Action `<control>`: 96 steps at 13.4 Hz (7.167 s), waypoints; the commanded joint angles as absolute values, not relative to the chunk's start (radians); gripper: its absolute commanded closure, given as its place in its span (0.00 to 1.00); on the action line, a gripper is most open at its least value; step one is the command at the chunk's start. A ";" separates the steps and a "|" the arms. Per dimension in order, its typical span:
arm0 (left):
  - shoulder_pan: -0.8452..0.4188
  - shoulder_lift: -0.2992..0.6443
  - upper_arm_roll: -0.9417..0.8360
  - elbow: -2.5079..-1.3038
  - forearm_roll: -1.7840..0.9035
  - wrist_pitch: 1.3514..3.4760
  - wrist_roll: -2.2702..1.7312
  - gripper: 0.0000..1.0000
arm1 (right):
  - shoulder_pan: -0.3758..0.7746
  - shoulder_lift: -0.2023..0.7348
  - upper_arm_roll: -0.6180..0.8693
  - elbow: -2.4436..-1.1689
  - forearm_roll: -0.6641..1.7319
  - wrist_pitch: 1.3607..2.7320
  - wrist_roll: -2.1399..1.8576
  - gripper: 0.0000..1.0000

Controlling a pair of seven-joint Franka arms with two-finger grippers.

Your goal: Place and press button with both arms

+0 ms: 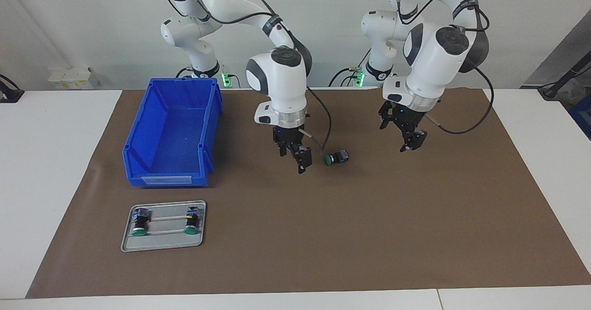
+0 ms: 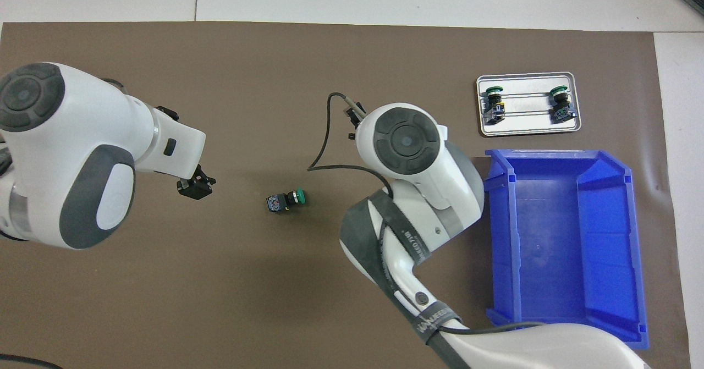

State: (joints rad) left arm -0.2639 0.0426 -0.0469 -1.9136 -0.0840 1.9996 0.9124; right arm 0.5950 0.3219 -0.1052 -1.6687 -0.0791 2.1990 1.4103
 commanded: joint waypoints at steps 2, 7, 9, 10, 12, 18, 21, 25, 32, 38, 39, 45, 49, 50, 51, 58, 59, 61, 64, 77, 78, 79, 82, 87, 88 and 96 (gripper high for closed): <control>-0.371 0.051 -0.031 -1.986 -0.103 2.135 0.936 0.00 | 0.435 0.253 -0.091 -1.729 -0.081 2.188 1.035 0.00; -0.471 0.170 -0.031 -2.002 -0.103 2.282 0.939 0.00 | 0.258 0.207 -0.089 -1.724 -0.030 2.134 0.575 0.00; -0.495 0.216 -0.032 -2.002 -0.104 2.336 0.937 0.00 | 0.201 0.169 -0.091 -1.723 -0.003 2.079 0.442 0.00; -0.497 0.228 -0.031 -2.003 -0.104 2.339 0.937 0.00 | 0.177 0.147 -0.089 -1.717 0.000 2.035 0.390 0.00; -0.497 0.258 -0.031 -2.005 -0.104 2.352 0.931 0.00 | 0.129 0.095 -0.087 -1.704 0.002 1.932 0.296 0.00; -0.497 0.247 -0.029 -2.057 -0.104 2.347 0.919 0.00 | 0.071 0.014 -0.097 -1.553 -0.002 1.587 0.183 0.00; -0.509 0.238 -0.029 -2.108 -0.104 2.365 0.919 0.01 | 0.048 -0.020 -0.098 -1.497 -0.017 1.494 0.128 0.00; -0.517 0.236 -0.031 -2.131 -0.106 2.381 0.888 0.09 | 0.055 -0.020 -0.101 -1.500 -0.020 1.496 0.084 0.00; -0.520 0.236 -0.034 -2.148 -0.141 2.413 0.839 0.12 | 0.054 -0.023 -0.100 -1.508 -0.020 1.497 0.084 0.00; -0.540 0.236 -0.032 -2.146 -0.163 2.413 0.836 0.12 | 0.055 -0.029 -0.100 -1.516 -0.018 1.494 0.086 0.00; -0.540 0.236 -0.032 -2.149 -0.163 2.410 0.838 0.12 | 0.058 -0.038 -0.100 -1.532 -0.018 1.497 0.095 0.00; -0.537 0.227 -0.032 -2.174 -0.167 2.401 0.836 0.29 | 0.072 0.005 -0.086 -1.480 -0.051 1.471 0.084 0.00; -0.538 0.224 -0.032 -2.174 -0.167 2.408 0.845 0.38 | 0.074 0.000 -0.098 -1.486 -0.044 1.465 0.020 0.00; -0.538 0.225 -0.032 -2.172 -0.167 2.413 0.847 0.46 | 0.084 -0.002 -0.103 -1.488 -0.049 1.465 0.014 0.00; -0.538 0.227 -0.032 -2.168 -0.167 2.416 0.848 0.47 | 0.081 0.000 -0.103 -1.486 -0.051 1.466 0.012 0.00; -0.528 0.235 -0.032 -2.157 -0.166 2.453 0.877 0.63 | 0.054 -0.029 -0.084 -1.565 -0.052 1.519 0.014 0.00; -0.526 0.235 -0.032 -2.155 -0.166 2.453 0.884 0.68 | 0.054 -0.029 -0.077 -1.566 -0.052 1.520 0.020 0.00; -0.523 0.236 -0.031 -2.151 -0.166 2.456 0.894 0.75 | 0.055 -0.035 -0.071 -1.565 -0.040 1.516 0.044 0.00; -0.509 0.239 -0.031 -2.138 -0.166 2.457 0.907 0.81 | 0.063 -0.038 -0.072 -1.562 -0.037 1.519 0.055 0.00; -0.289 0.270 -0.032 -1.944 -0.769 2.245 1.368 0.81 | 0.072 -0.040 -0.071 -1.562 -0.037 1.509 0.051 0.00; -0.260 0.267 -0.032 -1.944 -0.808 2.205 1.405 0.81 | 0.072 -0.040 -0.071 -1.562 -0.037 1.509 0.051 0.00; -0.232 0.265 -0.034 -1.944 -0.827 2.171 1.431 0.81 | 0.072 -0.040 -0.071 -1.562 -0.037 1.509 0.051 0.00; -0.163 0.250 -0.034 -1.940 -0.871 2.073 1.488 0.81 | 0.072 -0.040 -0.071 -1.562 -0.037 1.509 0.051 0.00; -0.114 0.213 -0.032 -1.919 -0.989 1.979 1.491 0.82 | 0.072 -0.040 -0.071 -1.562 -0.037 1.509 0.052 0.00; -0.104 0.201 -0.032 -1.921 -0.994 1.964 1.506 0.82 | 0.072 -0.040 -0.071 -1.562 -0.037 1.509 0.051 0.00; -0.018 0.149 -0.029 -2.045 -1.222 1.940 1.834 0.82 | 0.072 -0.040 -0.071 -1.562 -0.037 1.509 0.052 0.00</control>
State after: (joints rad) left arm -0.0361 0.2049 -0.0251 -1.9620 -1.1358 1.9461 1.7461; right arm 0.0825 -0.0196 -0.0827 -1.5390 -0.0388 1.4991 0.0441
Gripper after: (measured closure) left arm 0.665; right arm 0.000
